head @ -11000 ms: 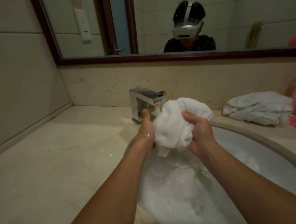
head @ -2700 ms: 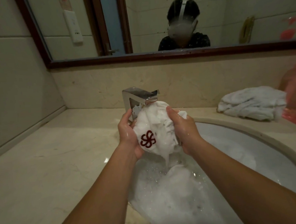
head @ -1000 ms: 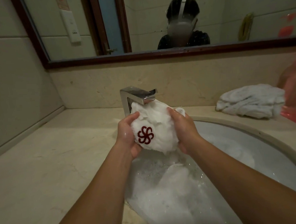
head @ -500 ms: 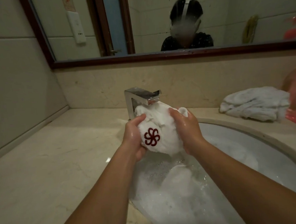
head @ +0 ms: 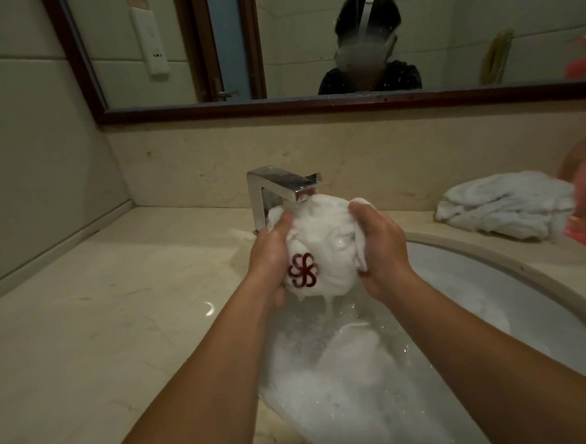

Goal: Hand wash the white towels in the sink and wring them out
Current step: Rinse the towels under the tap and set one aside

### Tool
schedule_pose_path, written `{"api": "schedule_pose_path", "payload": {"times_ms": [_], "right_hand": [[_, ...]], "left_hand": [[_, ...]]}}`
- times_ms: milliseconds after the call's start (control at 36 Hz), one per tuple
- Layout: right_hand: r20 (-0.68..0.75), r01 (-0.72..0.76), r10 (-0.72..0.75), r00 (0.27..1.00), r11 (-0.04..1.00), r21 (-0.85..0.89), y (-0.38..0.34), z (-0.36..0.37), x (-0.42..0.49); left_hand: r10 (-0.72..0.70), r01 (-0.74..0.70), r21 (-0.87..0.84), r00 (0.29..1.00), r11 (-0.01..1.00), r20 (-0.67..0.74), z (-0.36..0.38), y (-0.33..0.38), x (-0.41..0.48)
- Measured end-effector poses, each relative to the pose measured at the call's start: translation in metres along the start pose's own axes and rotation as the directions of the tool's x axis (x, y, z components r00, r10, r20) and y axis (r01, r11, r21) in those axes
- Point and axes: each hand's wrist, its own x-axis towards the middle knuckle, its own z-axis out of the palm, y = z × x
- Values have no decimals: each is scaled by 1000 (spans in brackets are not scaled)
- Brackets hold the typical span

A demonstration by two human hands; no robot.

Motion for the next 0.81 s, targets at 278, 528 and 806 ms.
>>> {"api": "schedule_pose_path", "payload": {"times_ms": [278, 528, 806], "right_hand": [[320, -157, 177, 931, 984, -88, 17, 5, -12], [-12, 48, -55, 998, 948, -315, 23, 12, -18], [-82, 188, -259, 962, 852, -489, 17, 21, -11]], "left_hand": [[-16, 10, -76, 997, 997, -75, -6, 1, -5], [167, -159, 145, 985, 977, -51, 7, -12, -12], [230, -194, 177, 950, 965, -211, 13, -14, -4]]}}
